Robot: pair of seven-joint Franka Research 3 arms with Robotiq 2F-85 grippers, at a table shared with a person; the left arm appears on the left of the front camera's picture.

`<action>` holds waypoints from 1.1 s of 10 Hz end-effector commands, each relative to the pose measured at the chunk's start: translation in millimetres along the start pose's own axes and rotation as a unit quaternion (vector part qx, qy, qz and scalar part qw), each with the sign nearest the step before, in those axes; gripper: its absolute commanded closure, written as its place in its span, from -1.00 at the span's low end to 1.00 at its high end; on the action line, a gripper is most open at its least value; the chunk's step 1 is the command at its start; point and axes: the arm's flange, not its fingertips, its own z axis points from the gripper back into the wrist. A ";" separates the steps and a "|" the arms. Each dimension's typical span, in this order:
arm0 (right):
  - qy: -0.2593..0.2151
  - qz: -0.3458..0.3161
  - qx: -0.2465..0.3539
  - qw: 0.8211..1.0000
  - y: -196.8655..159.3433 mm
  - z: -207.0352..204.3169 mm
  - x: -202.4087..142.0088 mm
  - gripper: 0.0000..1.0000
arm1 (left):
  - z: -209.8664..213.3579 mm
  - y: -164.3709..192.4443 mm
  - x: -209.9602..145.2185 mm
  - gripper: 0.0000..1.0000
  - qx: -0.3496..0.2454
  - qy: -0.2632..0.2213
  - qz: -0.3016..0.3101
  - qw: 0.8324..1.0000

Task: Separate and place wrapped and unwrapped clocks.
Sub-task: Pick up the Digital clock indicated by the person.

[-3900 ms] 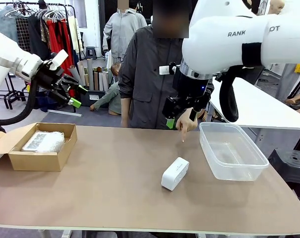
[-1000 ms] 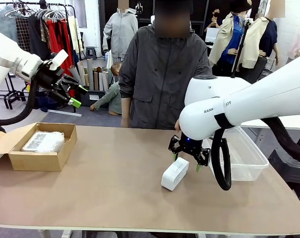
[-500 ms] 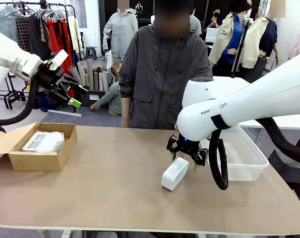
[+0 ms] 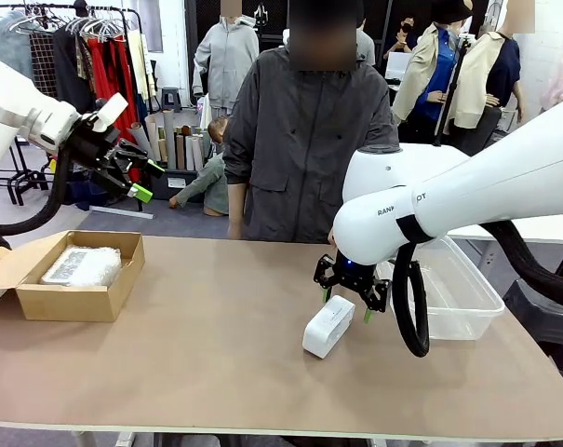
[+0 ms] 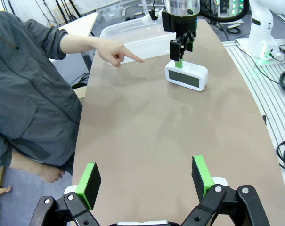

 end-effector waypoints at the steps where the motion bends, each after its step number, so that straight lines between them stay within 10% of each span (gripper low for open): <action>1: 0.000 0.000 0.000 1.000 0.0 0.0 0.0 -1.00 | 0.2 -4.6 0.9 -1.00 0.005 0.000 -0.002 1.000; 11: 0.020 -0.048 0.018 0.999 21.2 -26.1 -9.0 -1.00 | 0.2 -4.6 0.9 -1.00 0.005 0.000 -0.002 1.000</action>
